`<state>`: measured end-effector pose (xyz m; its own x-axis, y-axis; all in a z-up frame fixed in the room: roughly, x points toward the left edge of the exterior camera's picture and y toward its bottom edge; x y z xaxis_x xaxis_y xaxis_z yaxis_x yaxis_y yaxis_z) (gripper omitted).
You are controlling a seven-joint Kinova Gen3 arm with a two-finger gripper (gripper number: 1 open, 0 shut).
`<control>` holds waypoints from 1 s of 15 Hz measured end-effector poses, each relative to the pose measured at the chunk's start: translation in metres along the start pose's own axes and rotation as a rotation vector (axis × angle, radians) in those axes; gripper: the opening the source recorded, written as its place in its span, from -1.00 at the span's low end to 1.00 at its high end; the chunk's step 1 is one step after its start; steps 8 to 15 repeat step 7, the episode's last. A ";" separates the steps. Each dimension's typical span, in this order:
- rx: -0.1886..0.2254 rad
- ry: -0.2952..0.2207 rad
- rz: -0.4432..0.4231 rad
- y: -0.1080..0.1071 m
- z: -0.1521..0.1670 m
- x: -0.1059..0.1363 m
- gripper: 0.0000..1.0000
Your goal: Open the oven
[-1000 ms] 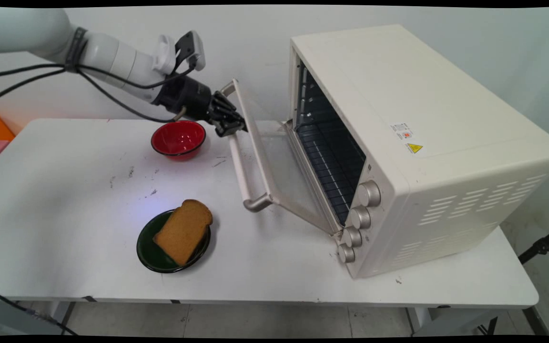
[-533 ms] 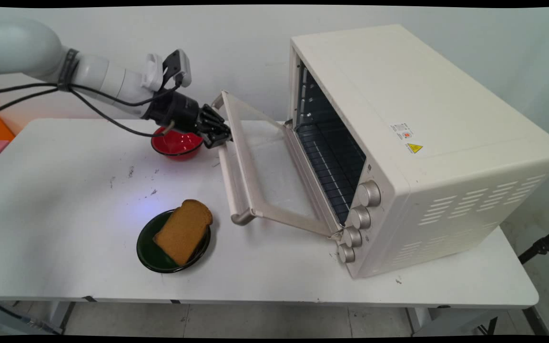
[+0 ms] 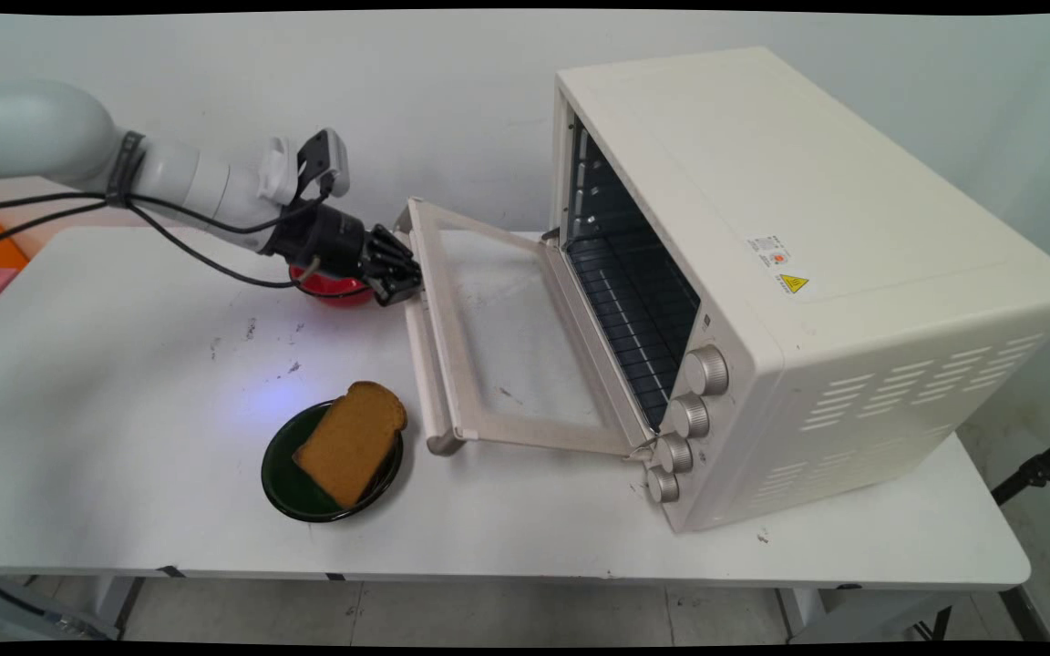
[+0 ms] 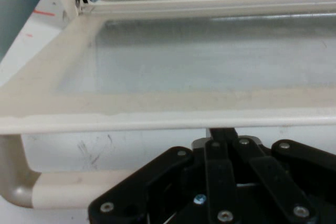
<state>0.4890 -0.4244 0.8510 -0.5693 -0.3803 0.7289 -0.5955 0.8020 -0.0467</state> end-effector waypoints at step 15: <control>-0.015 -0.008 -0.014 -0.002 0.000 -0.027 -1.00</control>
